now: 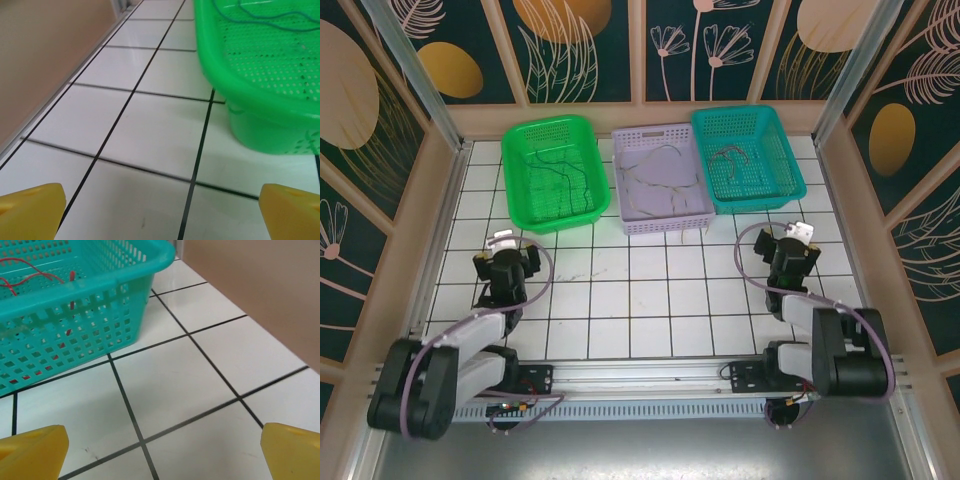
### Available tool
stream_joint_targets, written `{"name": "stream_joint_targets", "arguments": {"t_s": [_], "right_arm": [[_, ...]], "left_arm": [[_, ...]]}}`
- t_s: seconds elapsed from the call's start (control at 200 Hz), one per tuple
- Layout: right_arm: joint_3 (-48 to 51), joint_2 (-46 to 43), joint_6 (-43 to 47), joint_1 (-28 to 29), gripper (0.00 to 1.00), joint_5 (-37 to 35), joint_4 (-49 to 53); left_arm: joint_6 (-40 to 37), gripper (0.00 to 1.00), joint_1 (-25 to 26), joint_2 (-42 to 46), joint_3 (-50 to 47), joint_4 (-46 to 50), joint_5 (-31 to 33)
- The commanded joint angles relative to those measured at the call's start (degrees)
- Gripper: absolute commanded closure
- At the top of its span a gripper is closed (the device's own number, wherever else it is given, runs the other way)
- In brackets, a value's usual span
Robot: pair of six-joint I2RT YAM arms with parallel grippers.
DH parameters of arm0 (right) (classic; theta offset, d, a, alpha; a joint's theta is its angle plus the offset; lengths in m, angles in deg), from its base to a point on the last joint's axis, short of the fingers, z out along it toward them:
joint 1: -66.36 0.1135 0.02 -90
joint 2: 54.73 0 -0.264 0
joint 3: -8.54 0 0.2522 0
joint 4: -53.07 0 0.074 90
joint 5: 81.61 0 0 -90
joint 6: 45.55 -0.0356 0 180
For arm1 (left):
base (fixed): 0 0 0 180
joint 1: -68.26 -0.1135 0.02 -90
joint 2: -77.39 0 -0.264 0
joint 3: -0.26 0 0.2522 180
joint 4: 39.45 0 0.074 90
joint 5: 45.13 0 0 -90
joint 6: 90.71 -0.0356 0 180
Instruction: Untangle the cables
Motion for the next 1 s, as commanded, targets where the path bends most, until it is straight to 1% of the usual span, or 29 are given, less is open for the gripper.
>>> {"name": "stream_joint_targets", "arguments": {"t_s": [0.0,0.055,0.09,0.11,0.145,0.185,0.245,0.28,0.31,0.355,0.37,0.38,0.43,0.485,0.541,0.581,0.651,0.886,0.946,0.996], "right_arm": [[-2.50,3.70,1.40,-1.59,0.01,9.09,-13.37],[-3.92,5.37,0.11,-2.42,0.01,12.12,-13.30],[-2.91,6.41,-1.43,-2.74,0.01,13.73,-17.76],[-2.03,7.23,-1.09,-2.67,0.01,14.69,-20.82],[-1.68,8.46,-0.61,-2.17,0.01,14.62,-21.73],[-0.43,10.16,-0.05,-1.98,0.01,15.51,-25.64],[0.69,12.29,0.40,-1.87,0.01,16.30,-29.38],[1.03,13.99,0.67,-1.84,0.01,16.33,-31.28],[1.15,15.41,1.16,-1.78,0.01,18.01,-33.73],[-0.29,14.54,1.00,-1.90,0.01,18.23,-29.06],[-0.75,14.72,0.91,-1.94,0.01,18.24,-28.59],[-0.87,15.00,0.88,-1.95,0.01,17.96,-28.89],[-0.76,14.70,0.57,-1.86,0.01,17.03,-28.59],[-0.32,14.84,0.20,-1.71,0.01,15.49,-29.75],[-0.94,15.09,0.90,-0.61,0.01,13.28,-28.73],[-1.12,15.09,1.39,0.17,0.01,12.23,-28.40],[-1.08,15.11,1.49,0.25,0.01,12.00,-28.53],[-1.28,15.12,1.65,0.25,0.01,12.71,-28.26],[-1.93,15.11,1.78,-0.64,0.01,16.13,-26.90],[-1.97,15.12,1.94,-0.90,0.01,16.31,-26.92]], "left_arm": [[-3.80,0.01,-1.62,-5.67,1.71,-20.84,-5.73],[-3.35,0.01,-2.73,-9.15,2.58,-25.58,-7.85],[-2.65,0.01,-3.50,-11.32,3.08,-28.24,-9.34],[-3.05,0.01,-3.79,-12.27,4.00,-27.97,-9.31],[-3.07,0.01,-4.16,-13.46,5.77,-25.74,-9.47],[-3.34,0.01,-4.65,-14.44,6.90,-24.98,-10.09],[-3.96,0.01,-5.20,-14.99,6.09,-27.45,-11.08],[-3.55,0.01,-5.92,-16.38,3.33,-34.17,-11.13],[-2.30,0.01,-7.26,-18.64,0.62,-41.10,-11.93],[-0.25,0.01,-9.28,-23.04,-2.59,-52.59,-12.42],[0.39,0.01,-9.79,-23.77,-2.92,-54.14,-12.94],[0.78,0.01,-10.04,-23.32,-2.86,-53.82,-13.08],[1.16,0.01,-10.15,-20.13,-0.14,-42.39,-13.68],[0.24,0.01,-10.18,-22.48,1.18,-44.10,-15.57],[-0.06,0.01,-10.15,-21.33,2.44,-39.60,-15.84],[-0.10,0.01,-10.14,-21.93,2.22,-40.96,-15.82],[-0.21,0.01,-10.15,-21.73,2.27,-40.57,-15.83],[-0.24,0.01,-10.15,-21.65,2.37,-40.36,-15.86],[-0.24,0.01,-10.16,-21.71,2.50,-40.05,-15.82],[-0.24,0.01,-10.15,-21.68,2.52,-40.01,-15.82]]}}
